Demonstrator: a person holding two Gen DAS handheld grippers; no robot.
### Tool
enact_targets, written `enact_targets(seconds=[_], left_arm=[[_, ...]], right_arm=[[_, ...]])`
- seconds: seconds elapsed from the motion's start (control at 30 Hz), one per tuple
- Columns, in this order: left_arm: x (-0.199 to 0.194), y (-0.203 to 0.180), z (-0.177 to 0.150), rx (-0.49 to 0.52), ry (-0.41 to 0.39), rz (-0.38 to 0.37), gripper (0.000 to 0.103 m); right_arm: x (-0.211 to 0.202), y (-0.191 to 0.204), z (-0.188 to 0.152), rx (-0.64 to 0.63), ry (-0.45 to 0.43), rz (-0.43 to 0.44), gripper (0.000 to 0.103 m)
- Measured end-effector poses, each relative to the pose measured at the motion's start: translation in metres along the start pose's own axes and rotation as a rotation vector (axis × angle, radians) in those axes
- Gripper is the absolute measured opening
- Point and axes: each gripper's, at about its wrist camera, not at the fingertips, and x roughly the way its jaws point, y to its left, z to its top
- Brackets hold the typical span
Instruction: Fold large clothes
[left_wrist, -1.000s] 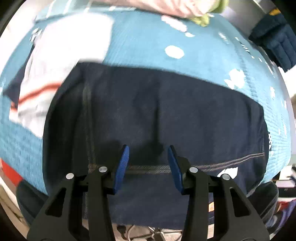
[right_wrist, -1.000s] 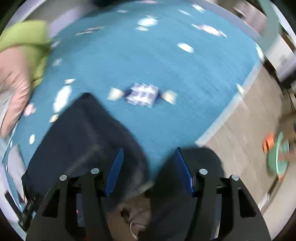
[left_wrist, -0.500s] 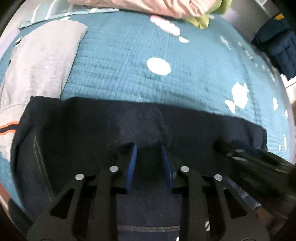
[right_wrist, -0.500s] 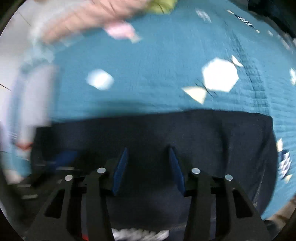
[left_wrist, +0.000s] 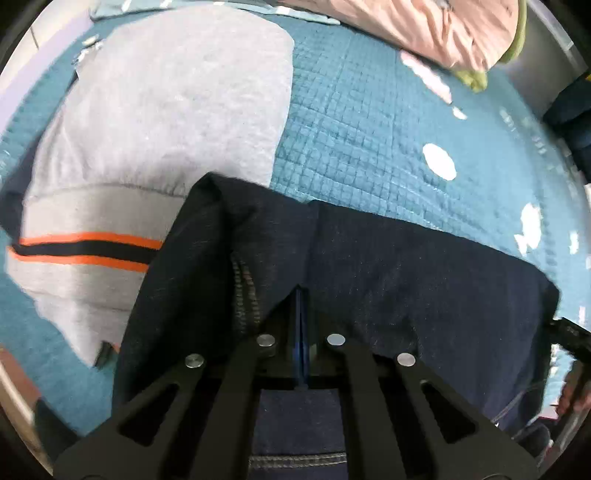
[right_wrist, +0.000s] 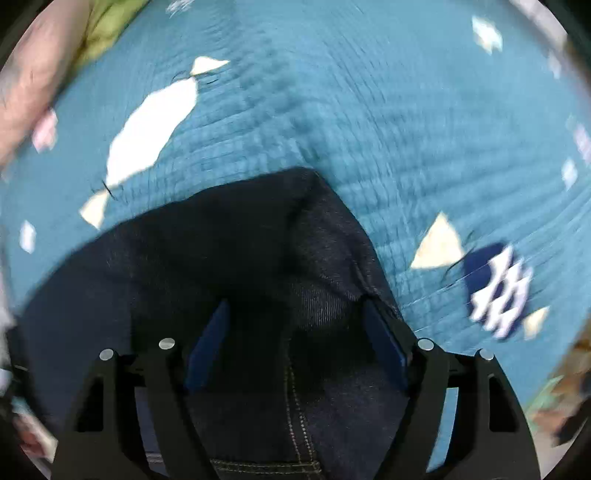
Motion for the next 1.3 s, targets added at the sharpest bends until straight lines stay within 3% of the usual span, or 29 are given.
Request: enact_targets(seconds=[0.03, 0.07, 0.1, 0.13, 0.17, 0.2, 0.33, 0.4, 0.57, 0.63, 0.67, 0.7, 0.73, 0.77, 0.8, 0.87, 1.0, 1.07, 1.13, 1.23, 1.3], left_arm=[[-0.012, -0.01, 0.001, 0.045, -0.003, -0.026, 0.011], [-0.025, -0.016, -0.001, 0.088, -0.024, -0.097, 0.02], [-0.041, -0.02, -0.003, 0.124, -0.059, -0.134, 0.07], [-0.053, -0.021, -0.004, 0.136, -0.103, -0.11, 0.099], [-0.069, -0.019, -0.005, 0.133, -0.187, -0.048, 0.099], [-0.078, -0.017, -0.002, 0.14, -0.214, -0.022, 0.099], [-0.078, 0.001, 0.013, 0.083, -0.191, -0.014, 0.099], [-0.068, 0.009, 0.019, 0.045, -0.169, 0.005, 0.099], [-0.023, 0.03, 0.024, -0.03, -0.033, -0.065, 0.099], [0.002, 0.031, 0.023, -0.04, -0.02, -0.023, 0.098], [0.007, 0.025, 0.023, -0.022, -0.038, 0.02, 0.097], [0.005, 0.015, 0.021, 0.011, -0.058, 0.111, 0.081], [0.003, 0.007, 0.019, 0.044, -0.071, 0.195, 0.055], [-0.004, -0.001, 0.017, 0.09, -0.093, 0.203, 0.047], [-0.009, -0.003, 0.015, 0.088, -0.107, 0.175, 0.037], [-0.014, 0.003, 0.016, 0.051, -0.105, 0.121, 0.031], [-0.032, 0.012, 0.018, -0.032, -0.109, 0.02, 0.028], [-0.05, 0.009, 0.019, -0.005, -0.14, -0.009, 0.028], [-0.065, 0.002, 0.023, 0.022, -0.161, -0.028, 0.027], [-0.086, -0.01, 0.035, 0.047, -0.188, -0.065, 0.025], [-0.109, -0.027, 0.042, 0.094, -0.251, -0.078, 0.025]], right_arm=[[-0.006, 0.002, 0.0, -0.003, 0.003, 0.016, 0.071], [-0.012, 0.001, -0.001, 0.01, 0.01, 0.059, 0.071], [-0.02, -0.003, -0.001, 0.031, 0.013, 0.114, 0.071], [-0.029, -0.007, -0.001, 0.05, 0.002, 0.137, 0.073], [-0.036, -0.009, -0.001, 0.058, -0.012, 0.135, 0.081], [-0.046, -0.013, 0.001, 0.063, -0.041, 0.121, 0.088], [-0.069, -0.025, 0.019, 0.074, -0.106, 0.087, 0.094], [-0.059, -0.032, 0.027, 0.079, -0.062, 0.101, 0.094], [-0.01, -0.004, 0.037, 0.068, 0.025, 0.155, 0.094], [0.018, 0.004, 0.037, 0.07, 0.073, 0.146, 0.096], [0.018, 0.007, 0.035, 0.058, 0.04, 0.13, 0.096], [0.012, 0.011, 0.031, 0.033, -0.008, 0.116, 0.089], [0.006, 0.013, 0.029, 0.023, -0.032, 0.137, 0.077], [-0.002, 0.014, 0.025, 0.025, -0.048, 0.169, 0.054], [-0.008, 0.013, 0.022, 0.031, -0.057, 0.163, 0.038], [-0.02, 0.011, 0.02, 0.057, -0.08, 0.176, 0.023], [-0.049, 0.003, 0.013, 0.093, -0.133, 0.203, 0.018], [-0.066, -0.002, 0.009, 0.104, -0.173, 0.231, 0.017], [-0.088, -0.011, 0.009, 0.107, -0.219, 0.223, 0.009], [-0.108, -0.023, 0.021, 0.157, -0.227, 0.282, 0.009], [-0.123, -0.016, 0.029, 0.135, -0.268, 0.269, 0.009]])
